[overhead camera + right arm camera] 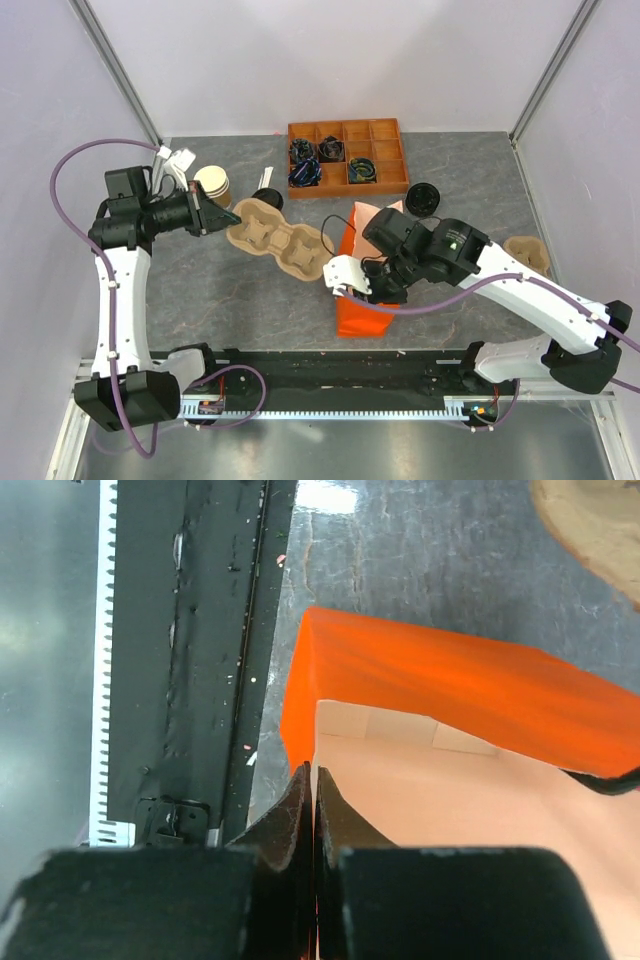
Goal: Pack the takeout coffee
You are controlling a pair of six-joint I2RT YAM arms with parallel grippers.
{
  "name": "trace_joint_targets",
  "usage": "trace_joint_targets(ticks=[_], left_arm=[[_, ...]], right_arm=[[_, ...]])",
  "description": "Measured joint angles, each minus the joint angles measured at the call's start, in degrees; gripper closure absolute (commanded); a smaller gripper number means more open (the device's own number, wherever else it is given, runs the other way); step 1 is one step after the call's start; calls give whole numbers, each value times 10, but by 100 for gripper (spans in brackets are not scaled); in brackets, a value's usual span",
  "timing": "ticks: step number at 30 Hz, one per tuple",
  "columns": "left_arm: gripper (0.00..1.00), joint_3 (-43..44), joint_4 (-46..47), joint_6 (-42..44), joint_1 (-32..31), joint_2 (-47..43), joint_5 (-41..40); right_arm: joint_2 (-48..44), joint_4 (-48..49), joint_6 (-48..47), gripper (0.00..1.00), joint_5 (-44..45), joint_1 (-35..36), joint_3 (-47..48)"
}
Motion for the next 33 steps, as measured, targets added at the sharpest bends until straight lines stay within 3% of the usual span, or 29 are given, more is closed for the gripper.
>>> trace_joint_targets(ticks=[2,3,7,18,26,33], left_arm=[[98,0,-18,18,0,3,-2],[98,0,-28,28,0,7,-6],[98,0,-55,58,0,18,-10],[94,-14,-151,237,0,87,-37],[92,-89,-171,360,-36,177,-101],[86,-104,-143,417,-66,273,-162]], right_arm=[[0,5,6,65,9,18,-7],[0,8,8,46,15,22,-9],[0,14,23,21,26,23,-9],[3,15,65,3,27,5,80],[5,19,96,2,25,-27,186],[42,38,133,2,-22,-148,226]])
